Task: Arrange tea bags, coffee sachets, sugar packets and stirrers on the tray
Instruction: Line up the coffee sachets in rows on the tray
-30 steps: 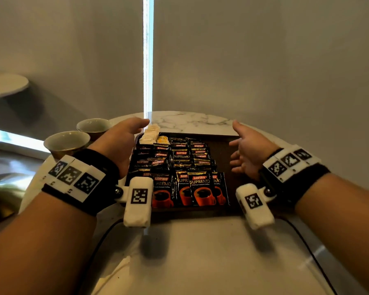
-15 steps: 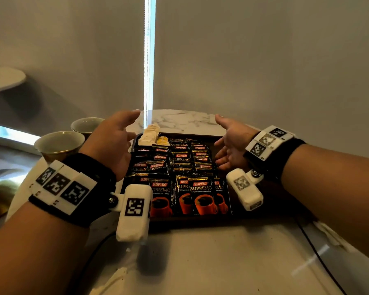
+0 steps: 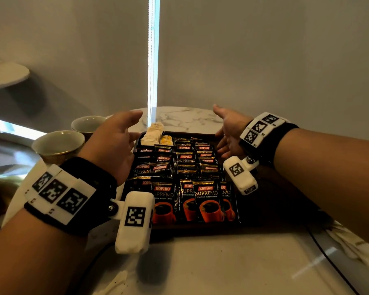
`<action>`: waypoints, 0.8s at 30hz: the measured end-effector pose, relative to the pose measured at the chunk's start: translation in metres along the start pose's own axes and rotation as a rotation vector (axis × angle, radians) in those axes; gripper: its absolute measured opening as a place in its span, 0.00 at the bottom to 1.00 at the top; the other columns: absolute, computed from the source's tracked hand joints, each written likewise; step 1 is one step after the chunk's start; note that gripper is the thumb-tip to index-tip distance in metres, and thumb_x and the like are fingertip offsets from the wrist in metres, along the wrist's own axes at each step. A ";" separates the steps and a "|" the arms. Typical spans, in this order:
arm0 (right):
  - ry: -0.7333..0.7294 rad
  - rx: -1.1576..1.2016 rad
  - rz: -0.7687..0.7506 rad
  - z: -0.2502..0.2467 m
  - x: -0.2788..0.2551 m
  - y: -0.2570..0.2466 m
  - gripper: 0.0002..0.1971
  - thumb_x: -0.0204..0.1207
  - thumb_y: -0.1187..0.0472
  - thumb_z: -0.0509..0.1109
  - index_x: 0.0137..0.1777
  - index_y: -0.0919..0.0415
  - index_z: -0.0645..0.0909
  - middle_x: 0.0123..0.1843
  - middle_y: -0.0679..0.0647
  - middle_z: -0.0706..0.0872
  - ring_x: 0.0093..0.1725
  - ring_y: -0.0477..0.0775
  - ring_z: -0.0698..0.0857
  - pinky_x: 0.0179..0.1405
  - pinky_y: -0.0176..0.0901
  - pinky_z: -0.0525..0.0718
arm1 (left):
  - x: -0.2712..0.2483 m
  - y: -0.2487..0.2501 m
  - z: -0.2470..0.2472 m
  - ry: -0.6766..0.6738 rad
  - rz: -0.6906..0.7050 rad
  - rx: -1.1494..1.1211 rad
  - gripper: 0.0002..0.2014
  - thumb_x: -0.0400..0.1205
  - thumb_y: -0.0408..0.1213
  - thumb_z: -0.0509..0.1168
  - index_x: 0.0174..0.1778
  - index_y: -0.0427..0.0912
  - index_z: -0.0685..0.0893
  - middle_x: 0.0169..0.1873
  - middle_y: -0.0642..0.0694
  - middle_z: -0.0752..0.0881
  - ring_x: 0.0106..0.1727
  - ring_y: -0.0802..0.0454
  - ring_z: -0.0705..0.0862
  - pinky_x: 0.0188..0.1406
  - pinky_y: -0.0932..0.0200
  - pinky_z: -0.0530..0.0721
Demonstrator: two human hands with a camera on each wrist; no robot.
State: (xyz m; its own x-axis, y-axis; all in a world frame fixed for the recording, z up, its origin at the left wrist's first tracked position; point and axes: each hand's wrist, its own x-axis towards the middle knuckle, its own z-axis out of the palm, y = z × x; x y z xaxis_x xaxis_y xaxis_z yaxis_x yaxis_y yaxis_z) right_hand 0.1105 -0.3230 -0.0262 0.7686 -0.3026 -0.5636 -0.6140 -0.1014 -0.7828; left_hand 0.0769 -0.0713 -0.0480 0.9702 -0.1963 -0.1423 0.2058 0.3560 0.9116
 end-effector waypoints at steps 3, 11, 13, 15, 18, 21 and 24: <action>-0.018 0.024 -0.030 0.002 0.008 -0.002 0.54 0.72 0.22 0.59 0.85 0.66 0.59 0.83 0.76 0.62 0.80 0.78 0.66 0.75 0.70 0.69 | -0.001 0.002 0.001 0.016 0.008 -0.070 0.20 0.87 0.47 0.59 0.74 0.44 0.77 0.63 0.40 0.79 0.34 0.56 0.86 0.16 0.66 0.81; -0.036 0.034 -0.054 0.005 0.012 -0.002 0.54 0.72 0.22 0.59 0.84 0.66 0.61 0.81 0.76 0.64 0.75 0.77 0.71 0.65 0.69 0.78 | 0.000 0.003 0.001 0.053 0.052 -0.076 0.23 0.86 0.49 0.60 0.76 0.46 0.77 0.77 0.36 0.75 0.48 0.54 0.79 0.19 0.69 0.81; -0.002 0.036 -0.055 -0.004 0.010 -0.001 0.54 0.72 0.21 0.57 0.84 0.64 0.61 0.83 0.77 0.60 0.81 0.78 0.64 0.75 0.71 0.68 | 0.002 0.003 0.000 0.048 0.055 -0.062 0.22 0.86 0.51 0.60 0.75 0.48 0.77 0.77 0.37 0.75 0.47 0.56 0.80 0.21 0.69 0.81; 0.022 0.046 -0.046 -0.016 0.005 0.003 0.53 0.73 0.22 0.56 0.84 0.65 0.61 0.84 0.77 0.59 0.82 0.78 0.63 0.77 0.71 0.66 | 0.002 0.002 0.000 0.041 0.058 -0.061 0.22 0.86 0.51 0.59 0.75 0.48 0.77 0.76 0.38 0.75 0.48 0.56 0.79 0.26 0.64 0.82; 0.056 0.057 -0.030 -0.037 -0.010 0.012 0.51 0.76 0.23 0.53 0.84 0.67 0.60 0.84 0.76 0.60 0.82 0.77 0.63 0.77 0.70 0.66 | 0.003 0.002 -0.001 0.036 0.063 -0.044 0.22 0.86 0.51 0.59 0.75 0.48 0.77 0.76 0.37 0.75 0.53 0.55 0.78 0.37 0.59 0.77; 0.082 0.098 -0.023 -0.061 -0.031 0.022 0.50 0.78 0.24 0.51 0.85 0.67 0.58 0.84 0.77 0.60 0.83 0.76 0.62 0.79 0.68 0.65 | 0.001 0.003 -0.002 0.028 0.066 -0.044 0.20 0.86 0.52 0.59 0.72 0.49 0.79 0.74 0.38 0.76 0.59 0.52 0.77 0.41 0.57 0.75; 0.086 0.153 -0.004 -0.076 -0.053 0.035 0.50 0.79 0.26 0.51 0.86 0.68 0.57 0.84 0.78 0.59 0.82 0.77 0.62 0.79 0.69 0.64 | -0.001 0.003 -0.001 0.035 0.079 -0.058 0.20 0.86 0.52 0.59 0.72 0.49 0.80 0.73 0.39 0.77 0.62 0.50 0.76 0.50 0.55 0.74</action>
State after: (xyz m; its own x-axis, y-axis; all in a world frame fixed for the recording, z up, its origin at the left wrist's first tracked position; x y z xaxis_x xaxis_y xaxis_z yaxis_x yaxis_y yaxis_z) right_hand 0.0346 -0.3830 -0.0037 0.7487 -0.3831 -0.5410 -0.5714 0.0408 -0.8197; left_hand 0.0767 -0.0694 -0.0454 0.9874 -0.1336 -0.0853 0.1345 0.4218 0.8966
